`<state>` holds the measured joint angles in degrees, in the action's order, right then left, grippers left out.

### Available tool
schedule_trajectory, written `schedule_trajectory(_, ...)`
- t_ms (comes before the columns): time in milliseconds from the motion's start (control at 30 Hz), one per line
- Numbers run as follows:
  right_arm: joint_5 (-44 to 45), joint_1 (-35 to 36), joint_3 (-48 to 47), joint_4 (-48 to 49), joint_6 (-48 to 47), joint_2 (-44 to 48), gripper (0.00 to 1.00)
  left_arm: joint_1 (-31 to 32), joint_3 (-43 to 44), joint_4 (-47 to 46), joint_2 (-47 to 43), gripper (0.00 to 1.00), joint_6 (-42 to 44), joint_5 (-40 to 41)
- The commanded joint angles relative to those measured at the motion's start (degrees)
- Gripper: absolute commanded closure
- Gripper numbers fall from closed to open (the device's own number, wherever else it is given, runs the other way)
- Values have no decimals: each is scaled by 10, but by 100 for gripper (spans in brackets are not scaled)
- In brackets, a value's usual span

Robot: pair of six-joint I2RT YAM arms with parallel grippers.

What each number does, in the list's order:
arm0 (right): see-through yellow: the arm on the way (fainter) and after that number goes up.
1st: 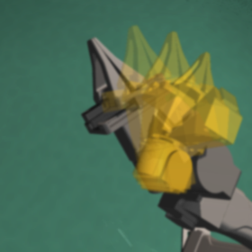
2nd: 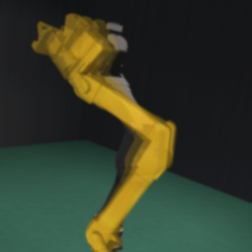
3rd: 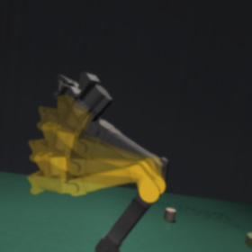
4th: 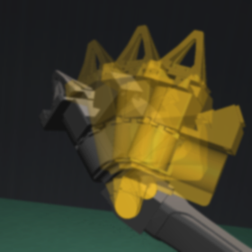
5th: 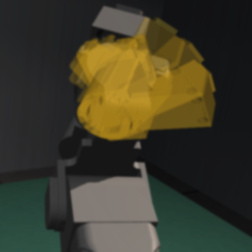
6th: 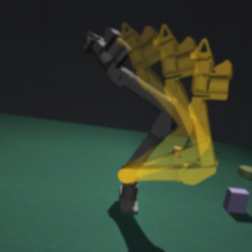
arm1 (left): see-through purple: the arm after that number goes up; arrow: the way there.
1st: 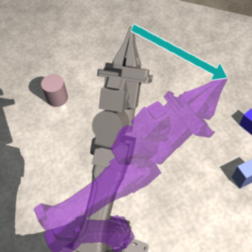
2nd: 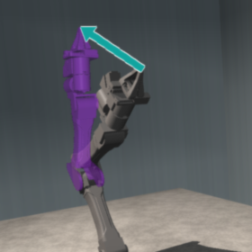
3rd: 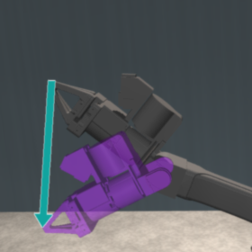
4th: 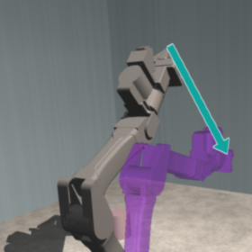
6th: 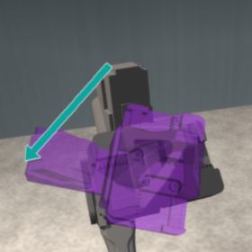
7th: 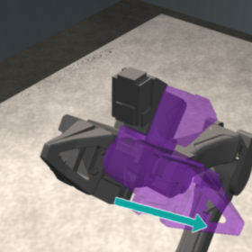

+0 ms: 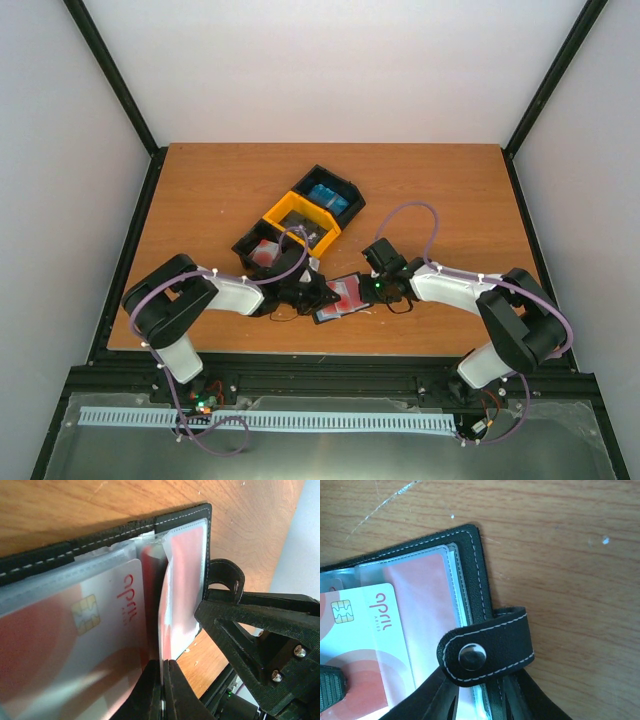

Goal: Put the credit cards into the card holder
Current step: Insert the credit card into the card holder.

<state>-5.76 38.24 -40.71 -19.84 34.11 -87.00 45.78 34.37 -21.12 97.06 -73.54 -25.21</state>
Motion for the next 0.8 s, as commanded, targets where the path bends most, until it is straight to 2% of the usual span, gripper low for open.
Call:
schedule_trajectory(0, -24, 2, 28, -30, 13, -30, 74, 6, 10, 8, 8, 98, 1, 32)
schedule_trajectory(233, -26, 2, 31, -27, 16, -29, 74, 7, 0, 50, -26, 99, -24, 99)
schedule_trajectory(300, -28, 2, 30, -25, 17, -29, 74, 8, -20, 36, -40, 99, -40, 109)
schedule_trajectory(500, -33, 2, 29, -21, 16, -34, 74, 11, -6, -6, -3, 99, -28, 58)
schedule_trajectory(767, -49, 2, 33, -7, 20, -40, 76, 16, 2, -30, 22, 99, -28, 30)
